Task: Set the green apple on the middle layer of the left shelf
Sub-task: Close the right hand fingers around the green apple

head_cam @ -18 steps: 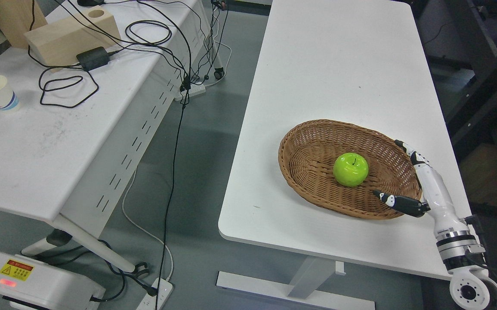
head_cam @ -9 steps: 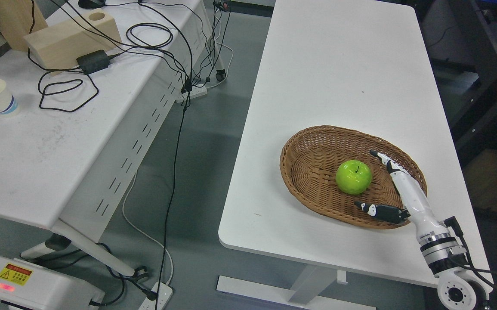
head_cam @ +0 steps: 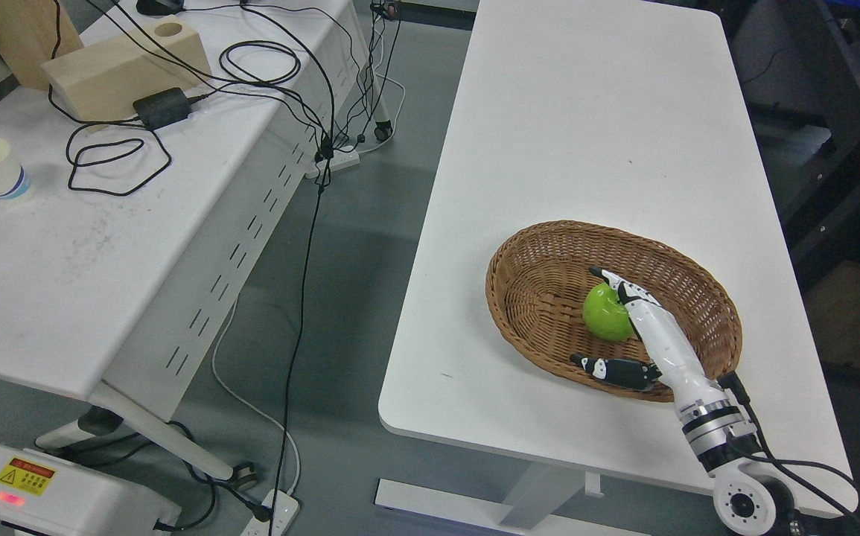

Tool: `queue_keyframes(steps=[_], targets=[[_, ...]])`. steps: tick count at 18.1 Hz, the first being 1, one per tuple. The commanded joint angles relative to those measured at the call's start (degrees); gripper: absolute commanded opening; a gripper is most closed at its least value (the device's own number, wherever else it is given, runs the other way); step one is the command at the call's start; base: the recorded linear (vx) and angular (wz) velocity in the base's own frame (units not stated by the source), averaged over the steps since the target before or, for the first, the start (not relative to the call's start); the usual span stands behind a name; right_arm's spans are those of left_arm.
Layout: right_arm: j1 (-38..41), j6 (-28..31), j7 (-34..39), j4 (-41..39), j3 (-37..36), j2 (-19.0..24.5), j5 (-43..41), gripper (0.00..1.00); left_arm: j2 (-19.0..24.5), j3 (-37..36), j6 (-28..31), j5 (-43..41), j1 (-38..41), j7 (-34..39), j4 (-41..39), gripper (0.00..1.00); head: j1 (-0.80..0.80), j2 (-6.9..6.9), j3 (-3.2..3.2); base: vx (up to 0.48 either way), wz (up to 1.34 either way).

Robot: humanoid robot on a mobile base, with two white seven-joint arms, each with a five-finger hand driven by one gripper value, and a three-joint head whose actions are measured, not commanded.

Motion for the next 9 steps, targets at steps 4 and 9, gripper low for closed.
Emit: queue_keyframes(steps=[4,9], targets=[[-2.3,1.4,-2.7,0.5,1.0,5.6,2.6,0.95,1.0,0.0,0.0,0.0,0.0,0.0,0.0,1.0,0.0,0.0,0.0,0.011,0.0],[-2.6,2.0,-3.8,1.6,0.6,5.9,3.1,0.95,1.0,0.0,0.0,0.0,0.0,0.0,0.0,1.0,0.0,0.0,0.0,0.019,0.0]])
